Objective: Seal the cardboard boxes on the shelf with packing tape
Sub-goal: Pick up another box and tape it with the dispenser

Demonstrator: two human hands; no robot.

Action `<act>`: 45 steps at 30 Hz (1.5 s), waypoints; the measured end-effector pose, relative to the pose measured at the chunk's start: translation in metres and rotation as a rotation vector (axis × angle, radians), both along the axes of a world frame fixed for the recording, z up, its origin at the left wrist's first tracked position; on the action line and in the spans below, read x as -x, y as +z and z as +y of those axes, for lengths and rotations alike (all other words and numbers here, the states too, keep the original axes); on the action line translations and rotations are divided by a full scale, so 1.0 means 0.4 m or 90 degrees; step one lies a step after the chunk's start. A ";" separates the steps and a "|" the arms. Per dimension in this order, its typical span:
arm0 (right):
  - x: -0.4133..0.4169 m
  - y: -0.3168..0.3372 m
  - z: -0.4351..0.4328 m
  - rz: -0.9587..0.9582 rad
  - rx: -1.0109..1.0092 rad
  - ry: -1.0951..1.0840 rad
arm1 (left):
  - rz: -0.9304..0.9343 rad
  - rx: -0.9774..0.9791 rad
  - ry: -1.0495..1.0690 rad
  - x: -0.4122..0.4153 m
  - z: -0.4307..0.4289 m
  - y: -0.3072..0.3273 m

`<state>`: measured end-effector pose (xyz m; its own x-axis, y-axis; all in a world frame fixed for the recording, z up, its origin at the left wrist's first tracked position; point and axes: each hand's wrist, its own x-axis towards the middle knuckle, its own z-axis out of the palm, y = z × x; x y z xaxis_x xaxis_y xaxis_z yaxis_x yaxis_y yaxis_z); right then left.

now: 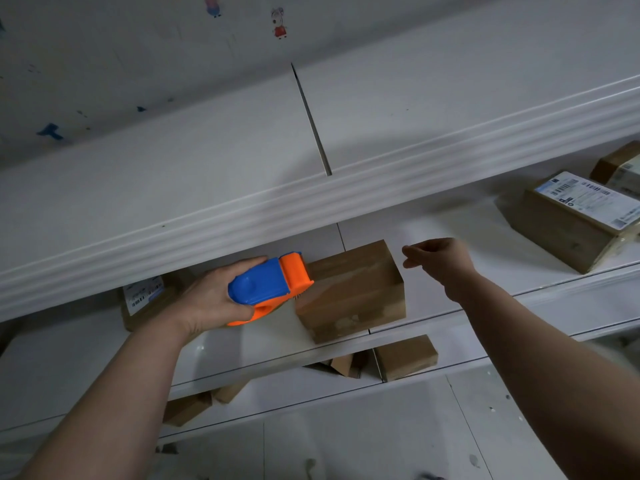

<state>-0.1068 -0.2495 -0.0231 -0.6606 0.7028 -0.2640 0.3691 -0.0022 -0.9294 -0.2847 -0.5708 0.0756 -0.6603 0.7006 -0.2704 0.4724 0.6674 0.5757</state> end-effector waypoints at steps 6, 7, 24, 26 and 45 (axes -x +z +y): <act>-0.004 -0.025 -0.045 -0.050 -0.051 -0.001 | -0.003 0.018 0.002 -0.013 0.009 -0.006; 0.000 -0.027 -0.055 -0.068 -0.083 -0.007 | -0.003 0.022 0.001 -0.015 0.010 -0.005; 0.033 0.044 -0.176 -0.224 -0.595 0.499 | -0.008 0.030 0.005 -0.026 0.003 -0.021; 0.035 0.039 -0.169 -0.237 -0.626 0.501 | -0.013 0.035 0.003 -0.031 -0.003 -0.026; -0.026 0.055 -0.080 -0.178 -0.556 0.497 | 0.122 0.087 -0.124 -0.110 0.030 -0.008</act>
